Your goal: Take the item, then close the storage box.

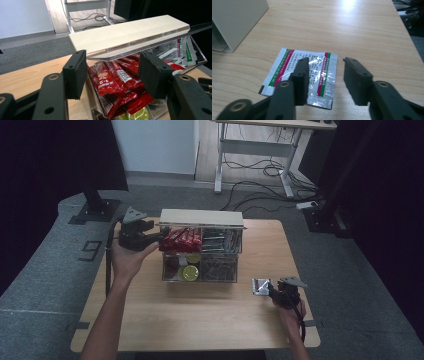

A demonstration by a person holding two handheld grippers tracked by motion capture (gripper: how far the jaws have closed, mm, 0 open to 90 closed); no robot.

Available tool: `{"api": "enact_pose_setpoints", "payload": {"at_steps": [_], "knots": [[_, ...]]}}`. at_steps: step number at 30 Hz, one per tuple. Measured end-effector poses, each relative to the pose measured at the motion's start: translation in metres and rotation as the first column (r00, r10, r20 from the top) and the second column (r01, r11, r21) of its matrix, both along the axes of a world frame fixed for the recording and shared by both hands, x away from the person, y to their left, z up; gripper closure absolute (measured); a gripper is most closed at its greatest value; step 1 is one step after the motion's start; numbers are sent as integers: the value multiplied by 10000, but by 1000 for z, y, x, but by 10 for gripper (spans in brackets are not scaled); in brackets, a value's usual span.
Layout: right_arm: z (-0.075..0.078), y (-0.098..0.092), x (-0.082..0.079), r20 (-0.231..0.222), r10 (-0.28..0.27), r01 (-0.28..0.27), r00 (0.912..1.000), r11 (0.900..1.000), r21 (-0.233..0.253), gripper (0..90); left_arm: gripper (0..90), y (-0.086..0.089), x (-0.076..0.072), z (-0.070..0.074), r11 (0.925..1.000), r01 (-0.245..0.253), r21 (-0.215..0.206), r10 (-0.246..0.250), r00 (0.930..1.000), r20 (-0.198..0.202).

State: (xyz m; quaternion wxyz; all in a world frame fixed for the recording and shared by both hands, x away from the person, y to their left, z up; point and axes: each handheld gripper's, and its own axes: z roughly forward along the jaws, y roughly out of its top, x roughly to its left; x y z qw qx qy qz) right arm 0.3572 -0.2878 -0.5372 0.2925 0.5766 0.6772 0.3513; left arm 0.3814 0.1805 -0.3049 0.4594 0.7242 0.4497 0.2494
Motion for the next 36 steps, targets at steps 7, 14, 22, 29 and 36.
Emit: {"api": "enact_pose_setpoints", "payload": {"at_steps": [7, 14, 22, 29, 36], "knots": [[7, -1, -5, 412, 13, -20, 9992, 9998, 175, 471, 407, 0, 0, -1, 10000, -5, -10, 5, 10000, -6], [14, 3, -10, 667, 339, -371, 9972, 9982, 472, 463, 408, 0, 0, -1, 10000, 19, -17, -19, 10000, -18], [16, 7, -11, 751, 609, -666, 9953, 9948, 768, 463, 408, 0, 0, -2, 10000, 21, -72, -21, 10000, -18], [18, 8, -12, 831, 692, -759, 9941, 9939, 800, 463, 407, 1, 0, -3, 10000, 8, -93, -8, 10000, -45], [19, 9, -14, 853, 748, -817, 9935, 9933, 811, 465, 408, 2, -2, -4, 10000, 13, -96, -13, 10000, -40]]}}
